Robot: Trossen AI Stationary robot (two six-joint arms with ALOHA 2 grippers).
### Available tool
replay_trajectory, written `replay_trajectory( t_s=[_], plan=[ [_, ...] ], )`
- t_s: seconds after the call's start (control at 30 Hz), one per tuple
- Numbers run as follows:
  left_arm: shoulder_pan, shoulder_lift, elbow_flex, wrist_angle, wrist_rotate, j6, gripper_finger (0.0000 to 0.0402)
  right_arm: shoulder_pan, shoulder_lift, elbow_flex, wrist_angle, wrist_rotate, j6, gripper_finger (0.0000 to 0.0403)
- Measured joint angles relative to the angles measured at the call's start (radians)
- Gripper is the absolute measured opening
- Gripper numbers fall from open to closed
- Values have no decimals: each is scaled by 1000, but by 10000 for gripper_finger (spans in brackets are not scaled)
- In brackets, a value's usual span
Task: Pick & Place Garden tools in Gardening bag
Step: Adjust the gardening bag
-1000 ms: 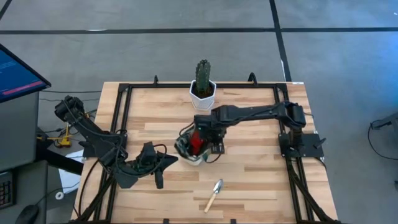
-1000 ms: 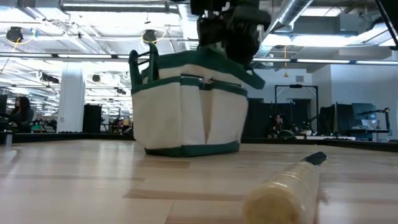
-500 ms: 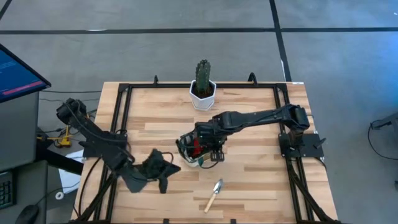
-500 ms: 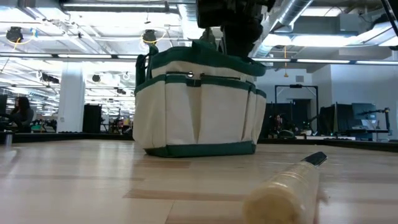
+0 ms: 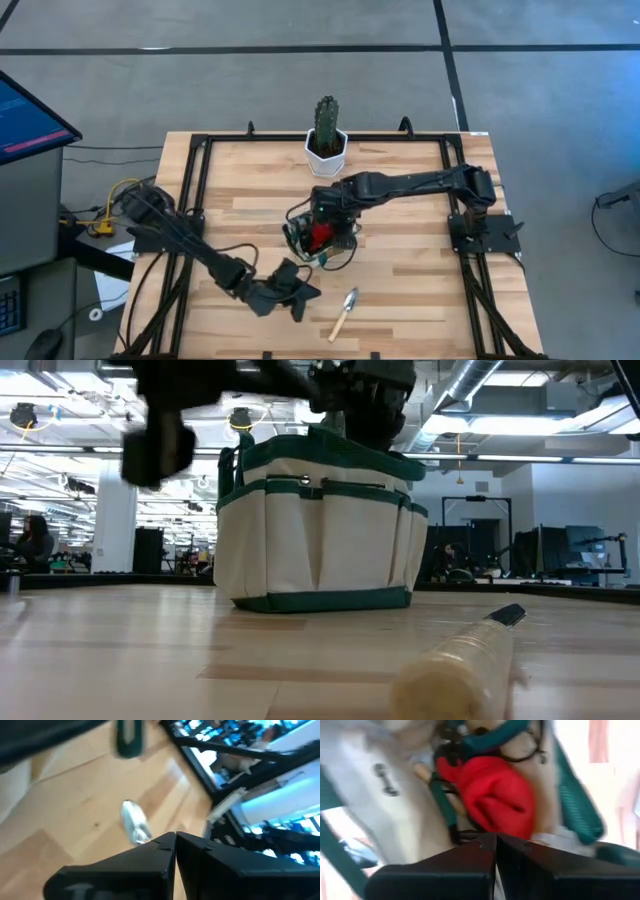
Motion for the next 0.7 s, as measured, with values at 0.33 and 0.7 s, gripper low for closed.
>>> replay_trajectory(
  t_s=[0.33, 0.7],
  plan=[
    [52, 160, 0, 22, 28, -108, 1, -95, 0, 0, -5, 0, -36, 0],
    [114, 185, 0, -36, -9, -110, 1, -112, 0, 0, -35, -34, -56, 0]
  ],
)
